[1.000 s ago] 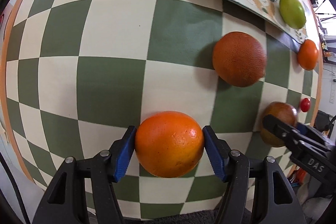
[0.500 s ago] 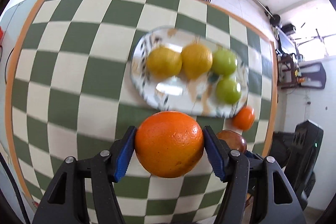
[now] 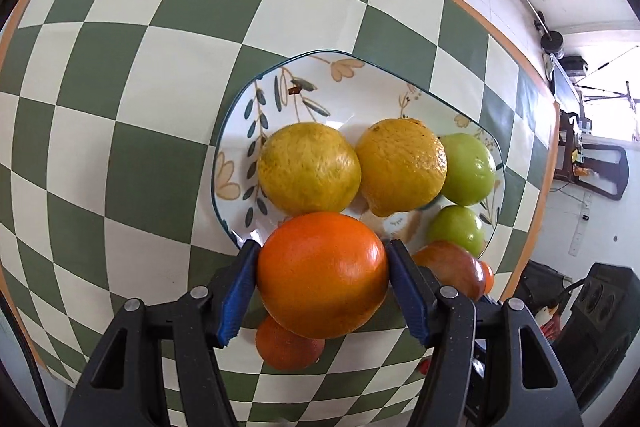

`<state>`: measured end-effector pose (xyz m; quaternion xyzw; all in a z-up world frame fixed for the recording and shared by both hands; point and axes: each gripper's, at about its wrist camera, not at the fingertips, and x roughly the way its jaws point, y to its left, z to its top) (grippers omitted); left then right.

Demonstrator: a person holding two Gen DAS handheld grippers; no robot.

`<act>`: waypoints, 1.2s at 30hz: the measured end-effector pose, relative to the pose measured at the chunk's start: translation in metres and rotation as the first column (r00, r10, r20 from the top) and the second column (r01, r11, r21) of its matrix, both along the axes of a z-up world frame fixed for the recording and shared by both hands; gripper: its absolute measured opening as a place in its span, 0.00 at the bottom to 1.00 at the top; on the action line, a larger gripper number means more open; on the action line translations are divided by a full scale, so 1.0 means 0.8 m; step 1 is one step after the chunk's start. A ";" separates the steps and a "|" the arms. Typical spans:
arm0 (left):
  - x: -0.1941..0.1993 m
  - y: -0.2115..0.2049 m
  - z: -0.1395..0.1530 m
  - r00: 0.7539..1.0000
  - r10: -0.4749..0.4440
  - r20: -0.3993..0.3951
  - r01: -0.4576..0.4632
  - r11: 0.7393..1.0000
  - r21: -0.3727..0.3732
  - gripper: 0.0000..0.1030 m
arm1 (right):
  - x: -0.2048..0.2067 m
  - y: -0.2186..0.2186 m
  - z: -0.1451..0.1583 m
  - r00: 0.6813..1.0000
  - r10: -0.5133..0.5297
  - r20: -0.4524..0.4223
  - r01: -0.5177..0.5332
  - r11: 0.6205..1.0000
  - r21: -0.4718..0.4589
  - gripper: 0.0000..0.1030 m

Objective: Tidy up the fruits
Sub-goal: 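Place the red apple on the plate with the right tool while the left tool places the orange, then open both tools and lift them away from the plate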

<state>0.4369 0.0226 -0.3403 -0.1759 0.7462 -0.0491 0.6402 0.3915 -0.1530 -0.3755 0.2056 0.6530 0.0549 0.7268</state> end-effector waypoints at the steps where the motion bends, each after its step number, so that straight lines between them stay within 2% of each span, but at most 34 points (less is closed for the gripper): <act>1: 0.000 0.000 0.001 1.000 -0.001 0.003 0.001 1.000 0.004 0.61 | -0.002 0.000 0.001 1.000 0.002 0.004 -0.002 1.000 0.001 0.68; 3: 0.001 0.001 0.005 1.000 -0.007 0.019 0.006 1.000 0.003 0.68 | -0.003 -0.001 0.004 1.000 0.003 0.005 -0.003 1.000 -0.003 0.74; 4: 0.003 0.001 0.006 1.000 -0.009 0.023 0.009 1.000 0.008 0.78 | -0.008 -0.005 0.006 1.000 0.001 0.003 -0.001 1.000 -0.009 0.75; 5: 0.004 0.001 0.010 0.999 -0.014 0.030 0.013 1.000 0.012 0.83 | -0.010 -0.007 0.009 1.000 -0.001 0.006 0.001 1.000 -0.012 0.75; 8: 0.005 0.000 0.022 0.997 -0.046 0.060 0.043 0.998 0.049 0.83 | -0.014 -0.013 0.023 1.000 0.004 0.029 -0.003 0.999 -0.046 0.77; 10: 0.003 -0.002 0.034 0.991 -0.088 0.100 0.077 0.992 0.104 0.83 | -0.019 -0.015 0.034 0.999 0.015 0.045 -0.011 0.996 -0.090 0.87; 13: -0.006 -0.006 0.049 0.975 -0.160 0.154 0.124 0.967 0.221 0.83 | -0.026 -0.014 0.048 0.997 0.044 0.061 -0.033 0.984 -0.175 0.90; 16: -0.019 -0.005 0.056 0.965 -0.187 0.185 0.128 0.949 0.290 0.83 | -0.034 -0.016 0.057 0.996 0.064 0.066 -0.047 0.970 -0.240 0.93; 24: -0.059 -0.010 0.077 0.951 -0.200 0.234 0.118 0.939 0.322 0.83 | -0.061 -0.031 0.085 0.993 0.067 0.096 -0.035 0.951 -0.308 0.93; 29: -0.088 -0.017 0.113 0.929 -0.220 0.298 0.112 0.934 0.339 0.83 | -0.081 -0.033 0.110 0.989 0.081 0.126 -0.034 0.941 -0.337 0.93; 36: -0.128 -0.021 0.164 0.899 -0.237 0.369 0.110 0.937 0.333 0.83 | -0.123 -0.032 0.164 0.976 0.096 0.195 -0.020 0.934 -0.356 0.93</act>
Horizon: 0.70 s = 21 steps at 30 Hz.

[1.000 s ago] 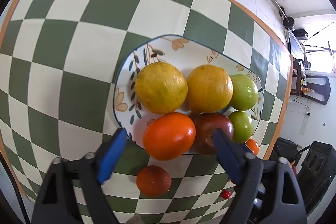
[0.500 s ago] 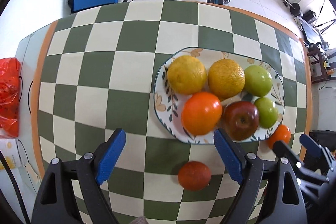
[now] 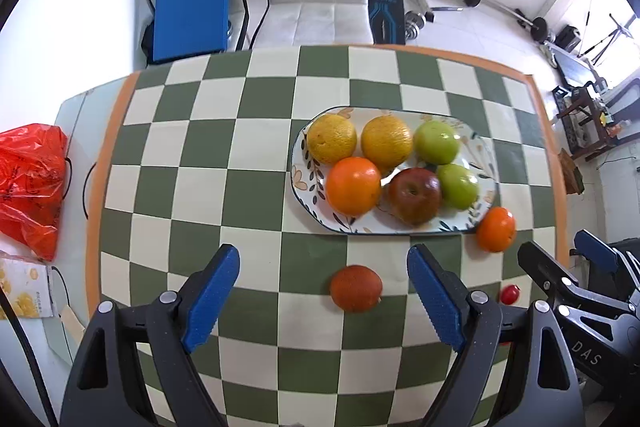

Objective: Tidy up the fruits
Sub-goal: 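Open both tools and lift them away from the plate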

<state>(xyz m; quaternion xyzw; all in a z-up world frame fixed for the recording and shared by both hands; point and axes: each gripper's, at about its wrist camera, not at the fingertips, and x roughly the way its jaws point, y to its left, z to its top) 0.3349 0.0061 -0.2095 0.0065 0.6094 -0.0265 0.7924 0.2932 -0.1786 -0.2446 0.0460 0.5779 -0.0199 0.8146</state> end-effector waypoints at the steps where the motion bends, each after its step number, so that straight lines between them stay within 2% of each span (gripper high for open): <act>1: -0.007 0.000 0.009 1.000 -0.004 0.011 0.004 1.000 -0.004 0.83 | -0.007 0.000 0.009 1.000 0.002 0.012 -0.002 1.000 -0.001 0.93; 12: -0.075 -0.001 0.079 0.996 -0.022 0.090 0.024 0.999 -0.021 0.83 | -0.083 0.004 0.089 0.994 0.018 0.106 -0.018 1.000 0.003 0.93; 21: -0.113 0.000 0.118 0.988 -0.020 0.151 0.021 1.000 -0.011 0.83 | -0.131 0.007 0.143 0.985 0.001 0.173 -0.005 1.000 0.024 0.93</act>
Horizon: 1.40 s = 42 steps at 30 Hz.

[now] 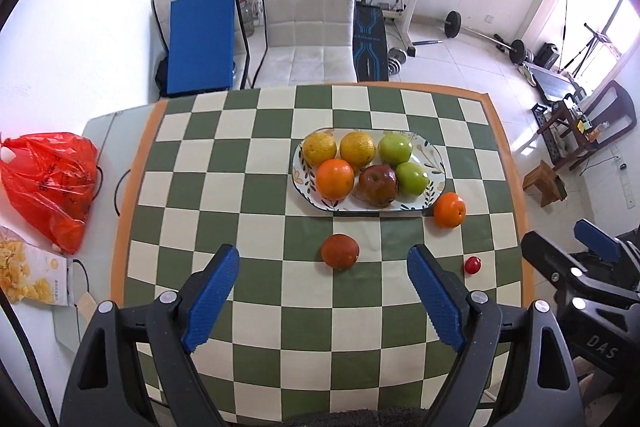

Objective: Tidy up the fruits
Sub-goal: 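Open both tools and lift them away from the plate, then grasp the orange with the right tool while the left tool grasps the blood orange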

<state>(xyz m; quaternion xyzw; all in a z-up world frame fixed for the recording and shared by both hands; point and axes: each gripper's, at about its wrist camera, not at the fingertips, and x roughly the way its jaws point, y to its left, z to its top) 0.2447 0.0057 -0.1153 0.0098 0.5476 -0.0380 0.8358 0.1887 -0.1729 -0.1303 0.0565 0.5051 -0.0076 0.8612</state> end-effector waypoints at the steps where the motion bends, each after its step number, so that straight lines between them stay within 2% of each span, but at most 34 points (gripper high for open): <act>1: -0.004 0.000 0.003 1.000 -0.001 0.006 0.001 1.000 -0.001 0.83 | -0.004 0.001 0.005 1.000 -0.002 0.007 0.002 1.000 -0.001 0.93; 14: -0.010 -0.002 0.017 0.999 0.007 0.032 -0.006 1.000 -0.021 0.83 | -0.018 0.002 0.019 1.000 -0.014 0.023 0.013 0.999 0.035 0.93; 21: 0.010 -0.006 0.003 1.000 0.016 0.011 -0.016 1.000 -0.014 0.84 | -0.005 -0.023 -0.001 0.998 -0.062 -0.013 0.064 0.991 0.122 0.93; 23: 0.022 -0.008 -0.011 1.000 0.014 -0.013 -0.014 1.000 0.001 0.97 | 0.003 -0.040 -0.014 0.995 -0.093 -0.039 0.098 0.985 0.143 0.93; 24: 0.029 -0.009 -0.020 1.000 0.011 -0.027 -0.011 1.000 0.001 0.98 | 0.007 -0.049 -0.021 0.993 -0.106 -0.051 0.112 0.983 0.147 0.93; 30: 0.066 -0.009 -0.081 0.991 0.034 -0.133 -0.032 0.999 0.014 0.98 | 0.040 -0.116 -0.095 0.965 -0.197 -0.170 0.229 0.955 0.190 0.93; 33: 0.085 -0.008 -0.128 0.972 0.061 -0.229 -0.061 0.998 0.003 0.98 | 0.064 -0.142 -0.148 0.948 -0.212 -0.238 0.264 0.940 0.215 0.93; 36: 0.099 -0.006 -0.177 0.939 0.095 -0.332 -0.109 0.994 -0.024 0.98 | 0.092 -0.154 -0.193 0.937 -0.204 -0.282 0.276 0.930 0.243 0.92; 37: 0.104 -0.005 -0.197 0.921 0.113 -0.373 -0.136 0.990 -0.036 0.98 | 0.104 -0.155 -0.210 0.934 -0.198 -0.296 0.275 0.930 0.245 0.92; 42: 0.117 -0.003 -0.262 0.863 0.157 -0.480 -0.206 0.977 -0.052 0.98 | 0.160 -0.143 -0.283 0.918 -0.144 -0.370 0.237 0.947 0.219 0.91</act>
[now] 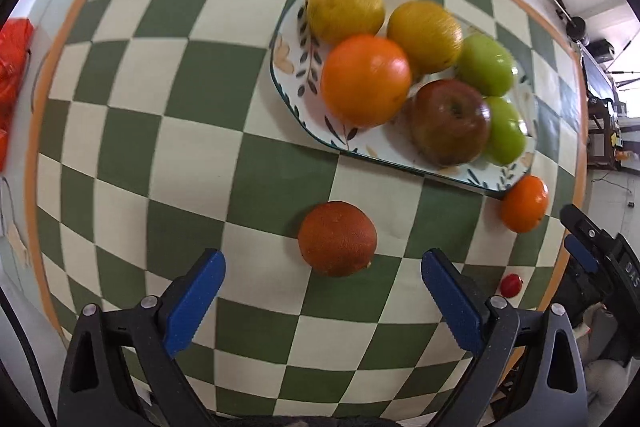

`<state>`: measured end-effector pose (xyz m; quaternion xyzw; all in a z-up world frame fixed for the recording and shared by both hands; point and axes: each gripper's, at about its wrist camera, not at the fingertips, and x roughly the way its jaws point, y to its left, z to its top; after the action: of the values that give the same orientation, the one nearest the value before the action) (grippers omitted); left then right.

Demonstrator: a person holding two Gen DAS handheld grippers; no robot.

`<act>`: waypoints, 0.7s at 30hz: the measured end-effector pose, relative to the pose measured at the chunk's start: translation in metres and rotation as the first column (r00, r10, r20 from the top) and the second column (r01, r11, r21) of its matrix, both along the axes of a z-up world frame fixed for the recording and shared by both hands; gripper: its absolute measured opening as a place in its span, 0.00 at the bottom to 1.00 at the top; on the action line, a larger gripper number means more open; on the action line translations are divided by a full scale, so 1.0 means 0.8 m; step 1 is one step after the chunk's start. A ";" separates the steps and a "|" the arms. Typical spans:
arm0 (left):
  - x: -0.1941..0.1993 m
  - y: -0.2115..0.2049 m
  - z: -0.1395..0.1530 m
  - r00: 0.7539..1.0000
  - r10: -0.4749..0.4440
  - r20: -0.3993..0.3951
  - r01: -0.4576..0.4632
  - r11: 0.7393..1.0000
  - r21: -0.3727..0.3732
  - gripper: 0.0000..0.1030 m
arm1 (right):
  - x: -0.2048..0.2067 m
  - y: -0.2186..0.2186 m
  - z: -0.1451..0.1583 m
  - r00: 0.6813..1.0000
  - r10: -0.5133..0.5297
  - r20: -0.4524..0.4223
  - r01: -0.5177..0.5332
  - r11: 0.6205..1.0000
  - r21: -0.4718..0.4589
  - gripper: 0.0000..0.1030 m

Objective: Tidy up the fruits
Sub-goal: 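Grasp the orange with the right tool while the left tool grasps the blood orange, then carry the orange onto the plate with the right tool while the left tool carries the blood orange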

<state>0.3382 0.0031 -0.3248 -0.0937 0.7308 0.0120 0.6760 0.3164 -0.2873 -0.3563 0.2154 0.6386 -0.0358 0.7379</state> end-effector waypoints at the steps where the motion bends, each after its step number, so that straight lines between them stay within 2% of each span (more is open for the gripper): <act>1: 0.001 -0.002 -0.008 1.000 0.000 -0.015 0.000 1.000 0.001 0.98 | 0.009 0.004 -0.012 1.000 0.016 -0.016 -0.017 1.000 -0.002 0.90; 6: 0.004 -0.022 -0.046 0.996 -0.063 -0.069 0.063 0.998 -0.008 0.98 | 0.034 0.023 -0.057 0.993 0.084 -0.086 -0.085 0.996 -0.005 0.77; 7: 0.003 -0.028 -0.052 0.994 -0.084 -0.073 0.084 0.996 -0.004 0.98 | 0.037 0.026 -0.064 0.991 0.093 -0.092 -0.093 0.996 0.000 0.71; 9: 0.003 -0.035 -0.060 0.991 -0.110 -0.074 0.111 0.994 -0.002 0.93 | 0.039 0.029 -0.070 0.991 0.095 -0.090 -0.093 0.995 0.022 0.67; 11: 0.002 -0.040 -0.068 0.990 -0.124 -0.075 0.124 0.992 0.004 0.63 | 0.041 0.032 -0.072 0.989 0.110 -0.096 -0.109 0.994 0.012 0.65; 12: 0.001 -0.041 -0.071 0.988 -0.129 -0.079 0.130 0.992 0.006 0.56 | 0.040 0.033 -0.073 0.988 0.116 -0.097 -0.115 0.993 0.017 0.65; 16: -0.007 -0.050 -0.065 0.986 -0.161 -0.044 0.163 0.986 0.034 0.53 | 0.026 0.046 -0.076 0.978 0.164 -0.128 -0.161 0.986 0.031 0.64; 21: -0.038 -0.066 -0.055 0.982 -0.185 -0.036 0.185 0.983 -0.002 0.53 | -0.015 0.075 -0.077 0.960 0.230 -0.159 -0.222 0.973 0.065 0.64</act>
<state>0.3079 -0.0495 -0.3688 -0.0250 0.7485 -0.0488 0.6609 0.3048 -0.2271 -0.4177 0.1546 0.7187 0.0460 0.6764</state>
